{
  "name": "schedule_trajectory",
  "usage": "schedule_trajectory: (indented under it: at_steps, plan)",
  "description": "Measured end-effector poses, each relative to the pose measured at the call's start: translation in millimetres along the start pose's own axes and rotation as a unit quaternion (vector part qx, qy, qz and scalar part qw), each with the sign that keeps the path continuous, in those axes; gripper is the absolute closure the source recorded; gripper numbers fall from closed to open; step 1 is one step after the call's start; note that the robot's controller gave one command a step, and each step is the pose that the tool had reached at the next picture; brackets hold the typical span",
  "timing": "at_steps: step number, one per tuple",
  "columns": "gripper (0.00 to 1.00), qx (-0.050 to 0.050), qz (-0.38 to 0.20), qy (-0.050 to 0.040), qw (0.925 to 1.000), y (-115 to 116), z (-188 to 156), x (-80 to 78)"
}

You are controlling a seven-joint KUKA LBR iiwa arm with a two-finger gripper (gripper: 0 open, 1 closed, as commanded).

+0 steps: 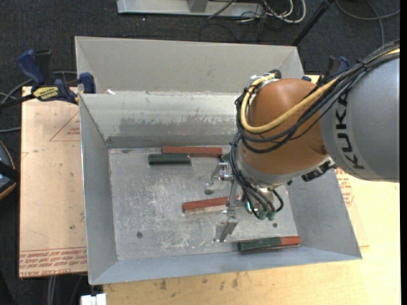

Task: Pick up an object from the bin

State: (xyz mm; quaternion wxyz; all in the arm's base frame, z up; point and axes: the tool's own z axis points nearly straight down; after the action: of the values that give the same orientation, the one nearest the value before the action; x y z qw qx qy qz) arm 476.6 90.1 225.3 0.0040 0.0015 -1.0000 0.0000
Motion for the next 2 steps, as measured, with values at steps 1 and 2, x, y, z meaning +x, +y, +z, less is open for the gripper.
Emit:
schedule_trajectory:
  at_steps: [1, 2]
  plan:
    - [0.0, 0.0, 0.002, -0.0039, 1.0, -1, -3, -1.7]
    - [0.0, 0.0, -0.02, -0.0073, 0.9998, -33, 77, -39.5]
